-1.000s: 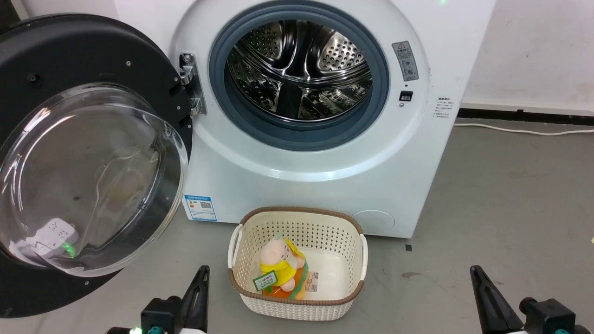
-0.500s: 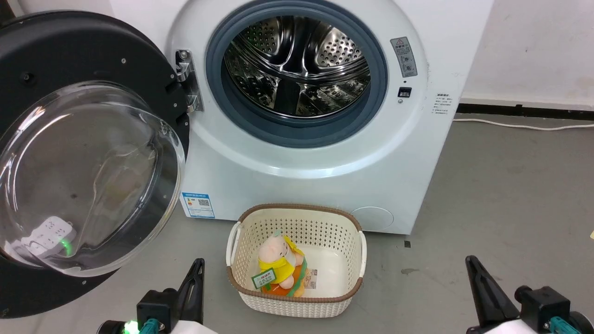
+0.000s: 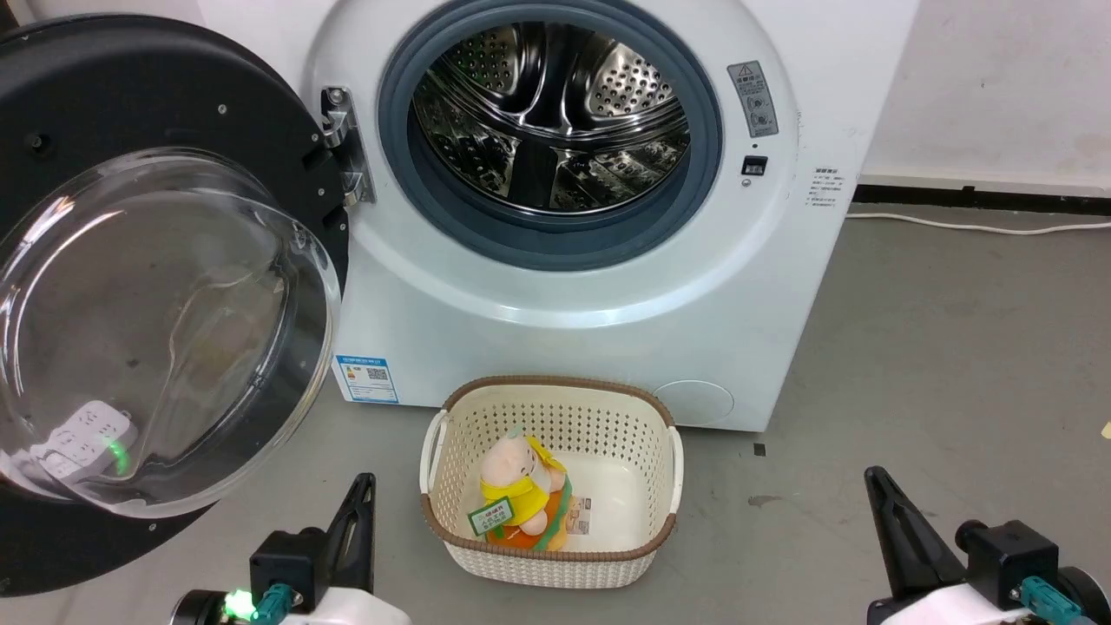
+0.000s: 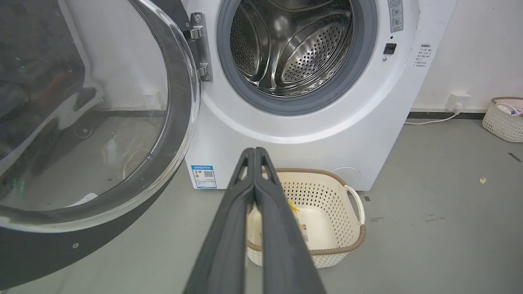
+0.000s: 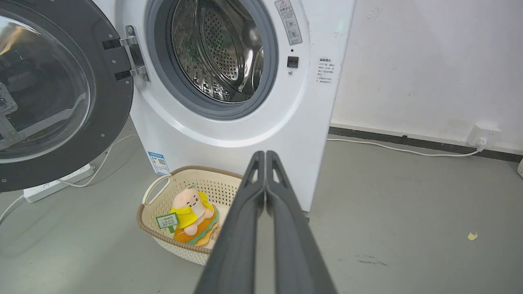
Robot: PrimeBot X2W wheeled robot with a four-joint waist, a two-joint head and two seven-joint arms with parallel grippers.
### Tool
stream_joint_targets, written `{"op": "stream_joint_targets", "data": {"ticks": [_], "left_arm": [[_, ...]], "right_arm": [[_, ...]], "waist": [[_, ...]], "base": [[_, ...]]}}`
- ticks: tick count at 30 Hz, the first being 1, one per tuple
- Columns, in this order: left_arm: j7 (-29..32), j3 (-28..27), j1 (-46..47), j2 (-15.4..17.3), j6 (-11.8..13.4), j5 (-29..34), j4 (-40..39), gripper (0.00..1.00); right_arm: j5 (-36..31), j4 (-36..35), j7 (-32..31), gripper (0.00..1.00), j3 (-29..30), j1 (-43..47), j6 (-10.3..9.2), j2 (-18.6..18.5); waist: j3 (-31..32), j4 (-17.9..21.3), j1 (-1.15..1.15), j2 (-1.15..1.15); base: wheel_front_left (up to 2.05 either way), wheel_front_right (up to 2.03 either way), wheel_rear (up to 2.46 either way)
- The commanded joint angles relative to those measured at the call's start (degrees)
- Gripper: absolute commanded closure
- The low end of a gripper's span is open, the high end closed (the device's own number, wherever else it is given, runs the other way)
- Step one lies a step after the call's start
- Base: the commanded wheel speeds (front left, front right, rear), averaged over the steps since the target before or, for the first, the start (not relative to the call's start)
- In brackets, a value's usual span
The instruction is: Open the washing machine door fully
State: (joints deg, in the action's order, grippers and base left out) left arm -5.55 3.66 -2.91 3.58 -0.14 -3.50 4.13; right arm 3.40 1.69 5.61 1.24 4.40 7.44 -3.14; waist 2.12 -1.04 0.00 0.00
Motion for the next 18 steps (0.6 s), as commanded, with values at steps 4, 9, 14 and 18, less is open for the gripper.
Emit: {"op": "stream_joint_targets", "data": {"ticks": [4,9,14,18], "left_arm": [[0.7,-0.5,1.1,-0.2,0.1,0.8,-0.7,1.0],[1.1,-0.8,1.3,-0.3,0.1,1.0,-1.0,1.0],[1.7,-1.2,1.5,-0.3,0.1,1.3,-1.4,1.0],[2.2,-1.5,1.7,-0.4,0.1,1.6,-1.8,1.0]], "right_arm": [[-0.9,-0.5,-0.7,1.0,-0.2,-1.0,0.03,0.2],[-1.1,-0.6,-1.2,1.0,-0.3,-1.4,0.03,0.2],[-1.4,-0.7,-1.8,1.0,-0.4,-1.8,0.03,0.2],[-1.7,-0.9,-2.2,1.0,-0.5,-2.1,0.03,0.2]], "waist": [[-0.2,0.1,0.0,0.0],[-0.4,0.2,0.0,0.0],[-0.6,0.3,0.0,0.0],[-0.8,0.4,0.0,0.0]], "base": [[0.0,0.0,0.0],[0.0,0.0,0.0],[0.0,0.0,0.0],[0.0,0.0,0.0]]}}
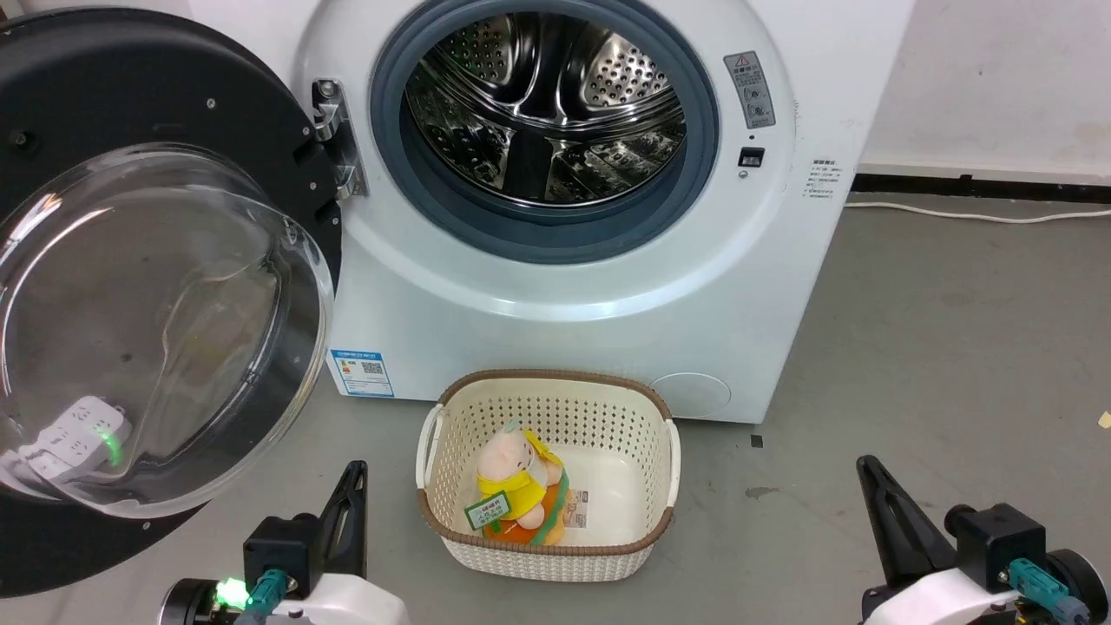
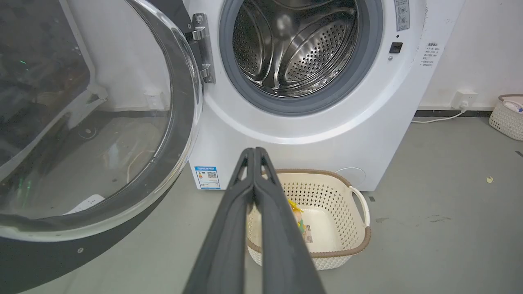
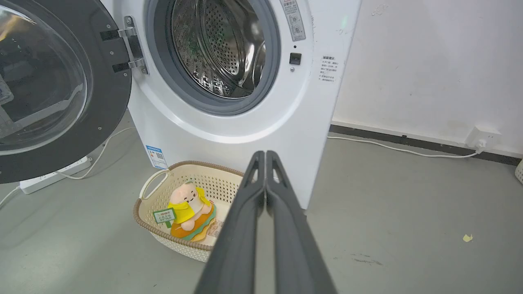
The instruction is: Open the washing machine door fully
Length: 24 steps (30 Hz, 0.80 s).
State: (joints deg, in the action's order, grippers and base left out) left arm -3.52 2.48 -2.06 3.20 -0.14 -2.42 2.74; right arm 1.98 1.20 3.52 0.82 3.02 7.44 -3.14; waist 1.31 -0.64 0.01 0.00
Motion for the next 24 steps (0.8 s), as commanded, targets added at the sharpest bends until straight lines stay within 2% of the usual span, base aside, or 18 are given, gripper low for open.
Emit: {"op": "stream_joint_targets", "data": {"ticks": [1,24], "left_arm": [[0.3,-0.4,0.9,0.0,0.1,0.6,-0.5,1.0],[3.2,-2.3,1.9,-0.3,0.1,2.2,-2.5,1.0]], "right_arm": [[-0.3,-0.4,-0.3,1.0,-0.1,-0.8,0.03,0.2],[-1.8,-1.1,-3.2,1.0,-0.8,-2.8,0.04,0.3]], "waist": [[0.0,0.0,0.0,0.0],[-1.2,0.6,-0.01,0.0]], "base": [[0.0,0.0,0.0],[0.0,0.0,0.0]]}}
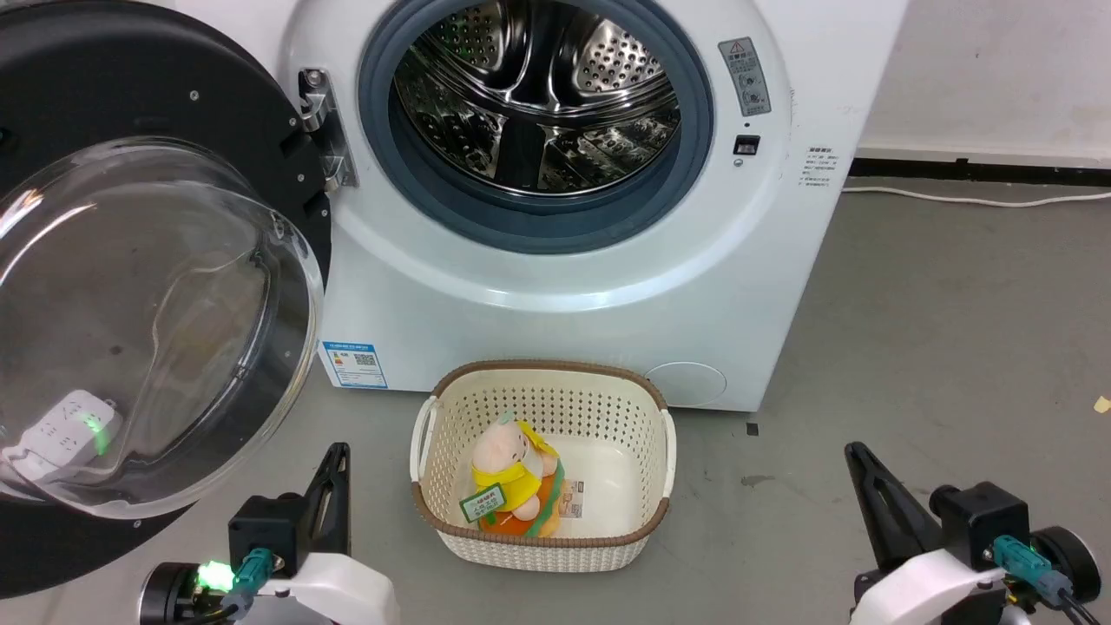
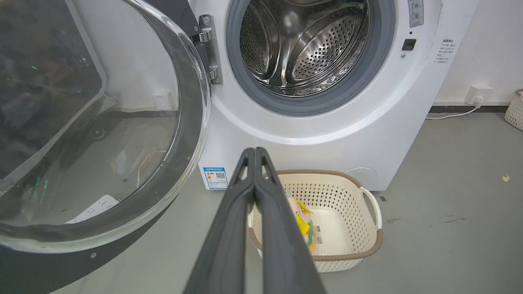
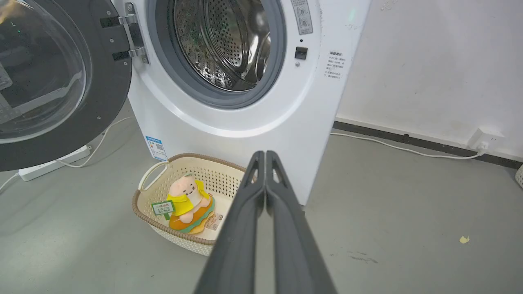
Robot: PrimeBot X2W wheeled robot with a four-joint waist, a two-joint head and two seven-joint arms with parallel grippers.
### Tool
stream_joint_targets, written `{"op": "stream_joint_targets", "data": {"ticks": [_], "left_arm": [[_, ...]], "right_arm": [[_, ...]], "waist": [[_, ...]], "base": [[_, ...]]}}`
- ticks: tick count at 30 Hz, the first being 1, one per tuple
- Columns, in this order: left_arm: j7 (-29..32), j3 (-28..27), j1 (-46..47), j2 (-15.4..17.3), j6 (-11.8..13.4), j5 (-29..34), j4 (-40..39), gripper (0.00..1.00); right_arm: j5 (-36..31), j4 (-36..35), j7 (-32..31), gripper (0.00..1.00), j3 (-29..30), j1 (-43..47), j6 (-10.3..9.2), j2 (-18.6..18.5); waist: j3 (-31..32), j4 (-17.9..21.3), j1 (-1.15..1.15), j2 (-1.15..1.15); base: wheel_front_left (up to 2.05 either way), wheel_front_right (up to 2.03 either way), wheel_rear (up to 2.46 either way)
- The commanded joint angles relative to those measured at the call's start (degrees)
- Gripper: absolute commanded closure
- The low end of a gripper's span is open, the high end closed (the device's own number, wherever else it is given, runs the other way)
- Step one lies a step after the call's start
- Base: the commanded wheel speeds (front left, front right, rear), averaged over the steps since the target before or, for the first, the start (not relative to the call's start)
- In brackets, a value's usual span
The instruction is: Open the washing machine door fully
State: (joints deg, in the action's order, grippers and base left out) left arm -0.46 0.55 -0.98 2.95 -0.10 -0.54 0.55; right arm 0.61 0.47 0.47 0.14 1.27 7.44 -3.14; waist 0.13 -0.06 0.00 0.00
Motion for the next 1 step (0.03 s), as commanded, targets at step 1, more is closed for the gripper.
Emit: {"op": "stream_joint_targets", "data": {"ticks": [1], "left_arm": [[0.3,-0.4,0.9,-0.1,0.1,0.4,-0.4,1.0]], "right_arm": [[-0.5,-0.4,-0.3,1.0,-0.1,-1.1,0.04,0.3]], "waist": [[0.0,0.0,0.0,0.0]], "base": [[0.0,0.0,0.0]]}}
